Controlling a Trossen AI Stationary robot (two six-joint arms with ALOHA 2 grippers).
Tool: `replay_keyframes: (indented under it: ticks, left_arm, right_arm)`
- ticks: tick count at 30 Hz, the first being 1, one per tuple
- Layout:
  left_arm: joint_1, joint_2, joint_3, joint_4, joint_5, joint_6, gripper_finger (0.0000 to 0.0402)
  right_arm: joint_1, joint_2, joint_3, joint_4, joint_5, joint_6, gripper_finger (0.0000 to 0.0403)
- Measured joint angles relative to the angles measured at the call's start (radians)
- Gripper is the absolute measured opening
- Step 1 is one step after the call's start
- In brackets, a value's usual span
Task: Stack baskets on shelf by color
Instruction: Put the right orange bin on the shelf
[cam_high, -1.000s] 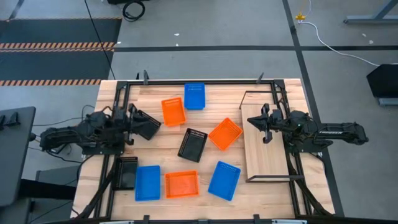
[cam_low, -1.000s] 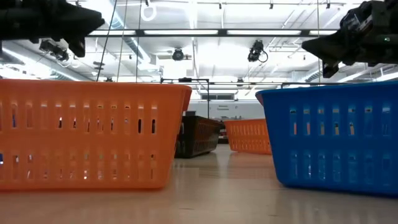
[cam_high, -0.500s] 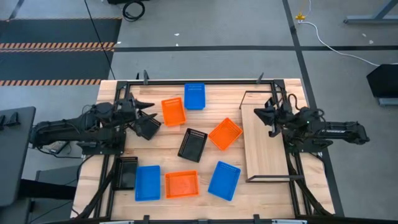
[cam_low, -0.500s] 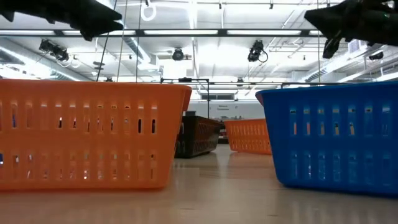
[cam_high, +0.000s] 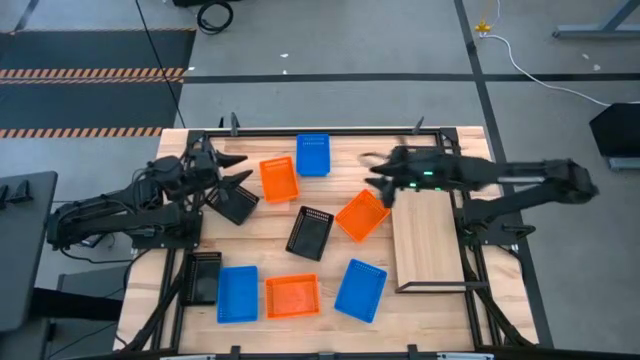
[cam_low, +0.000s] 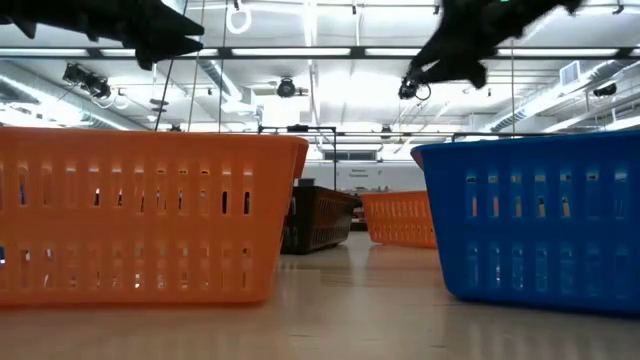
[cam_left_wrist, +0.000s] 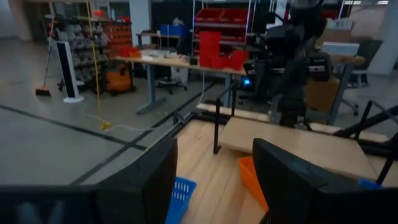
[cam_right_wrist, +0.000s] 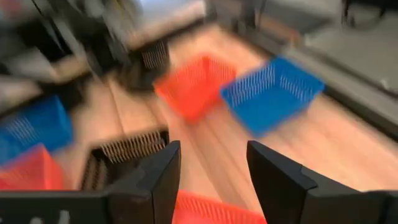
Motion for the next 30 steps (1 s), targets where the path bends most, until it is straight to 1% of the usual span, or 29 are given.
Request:
replay_keyframes:
  ticks: [3, 5, 9, 12, 16, 18, 23, 27, 30]
  left_arm:
    - [0.0, 0.0, 0.0, -0.027, 0.0, 0.0, 0.0217]
    - [0.0, 0.0, 0.0, -0.039, 0.0, 0.0, 0.0217]
    - [0.0, 0.0, 0.0, -0.057, 0.0, 0.0, 0.0217]
    - [0.0, 0.0, 0.0, -0.057, 0.0, -0.013, 0.0215]
    - [-0.001, 0.0, 0.0, -0.081, 0.001, -0.048, 0.0211]
    - [-0.002, 0.0, 0.0, -0.099, 0.001, -0.053, 0.0211]
    - [-0.002, 0.0, 0.0, -0.13, 0.001, -0.08, 0.0213]
    - [-0.002, 0.0, 0.0, -0.147, 0.008, -0.092, 0.0208]
    - [-0.003, 0.0, 0.0, -0.155, 0.017, -0.106, 0.0204]
  right_arm:
    - [0.025, 0.181, 0.151, -0.16, -0.046, -0.043, 0.0193]
    - [0.045, 0.285, 0.233, -0.246, -0.086, -0.039, 0.0193]
    - [0.082, 0.449, 0.361, -0.308, -0.164, 0.075, 0.0193]
    - [0.12, 0.559, 0.429, -0.368, -0.167, 0.149, 0.0193]
    - [0.147, 0.689, 0.494, -0.543, -0.16, 0.192, 0.0193]
    - [0.152, 0.735, 0.502, -0.589, -0.159, 0.227, 0.0193]
    - [0.173, 0.806, 0.505, -0.572, -0.169, 0.288, 0.0193]
    - [0.182, 0.825, 0.505, -0.572, -0.152, 0.301, 0.0193]
    - [0.181, 0.824, 0.505, -0.563, -0.112, 0.323, 0.0193]
